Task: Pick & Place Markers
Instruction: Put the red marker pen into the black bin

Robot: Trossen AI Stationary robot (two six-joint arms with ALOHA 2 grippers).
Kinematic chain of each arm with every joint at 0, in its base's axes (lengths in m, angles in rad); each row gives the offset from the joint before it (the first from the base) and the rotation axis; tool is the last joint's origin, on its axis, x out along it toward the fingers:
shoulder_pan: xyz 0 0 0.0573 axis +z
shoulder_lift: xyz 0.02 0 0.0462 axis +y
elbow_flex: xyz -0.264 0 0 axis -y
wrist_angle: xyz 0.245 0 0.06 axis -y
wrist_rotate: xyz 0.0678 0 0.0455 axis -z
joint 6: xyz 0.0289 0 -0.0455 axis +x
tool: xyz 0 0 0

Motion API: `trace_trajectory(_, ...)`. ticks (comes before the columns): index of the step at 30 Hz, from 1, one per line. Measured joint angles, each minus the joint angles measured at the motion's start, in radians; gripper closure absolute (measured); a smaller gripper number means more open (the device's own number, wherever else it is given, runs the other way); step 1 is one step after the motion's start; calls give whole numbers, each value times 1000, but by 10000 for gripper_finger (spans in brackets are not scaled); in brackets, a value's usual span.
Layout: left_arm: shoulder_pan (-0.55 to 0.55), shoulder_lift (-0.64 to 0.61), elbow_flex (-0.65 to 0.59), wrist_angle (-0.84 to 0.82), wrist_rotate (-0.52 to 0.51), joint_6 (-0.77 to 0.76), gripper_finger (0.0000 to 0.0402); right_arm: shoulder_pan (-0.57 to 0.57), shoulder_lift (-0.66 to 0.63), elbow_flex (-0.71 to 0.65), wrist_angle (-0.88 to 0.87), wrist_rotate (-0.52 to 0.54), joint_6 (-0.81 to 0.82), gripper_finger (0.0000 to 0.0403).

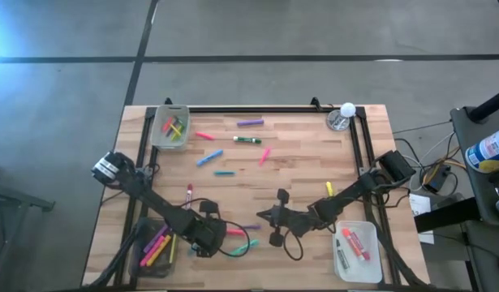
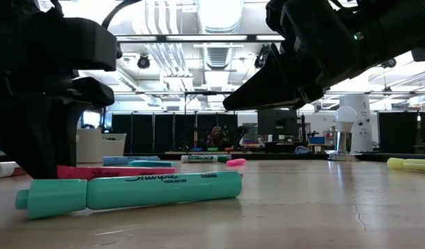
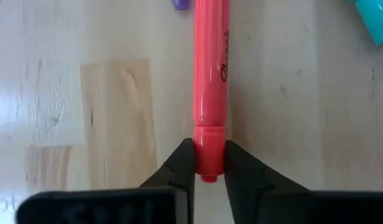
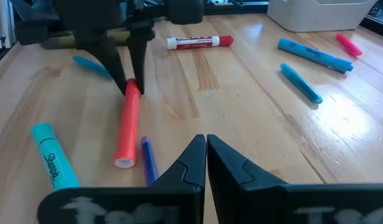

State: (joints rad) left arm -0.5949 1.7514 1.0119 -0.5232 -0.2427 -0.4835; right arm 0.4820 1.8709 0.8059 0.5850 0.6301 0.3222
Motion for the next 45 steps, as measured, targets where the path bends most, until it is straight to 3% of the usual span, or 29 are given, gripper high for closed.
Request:
trace_trajectory(11,-30,-155,3,-133,19,-233,349,0,0,0,-3,0,0,394)
trace_trajectory(19,-125,-306,2,-261,17,-560,349,8,0,0,-3,0,0,394)
trace_trajectory(27,-325,-375,1,-418,-6,-1032,349,9,0,-1,-3,0,0,394)
trace_trajectory(36,-637,-355,1,-444,-12,-1536,349,11,0,-2,-3,0,0,394)
trace_trajectory(40,-729,-329,1,-454,-25,-1680,349,11,0,-2,-3,0,0,394)
trace_trajectory(45,-774,-297,9,-471,-17,-1748,349,11,0,-2,-3,0,0,394)
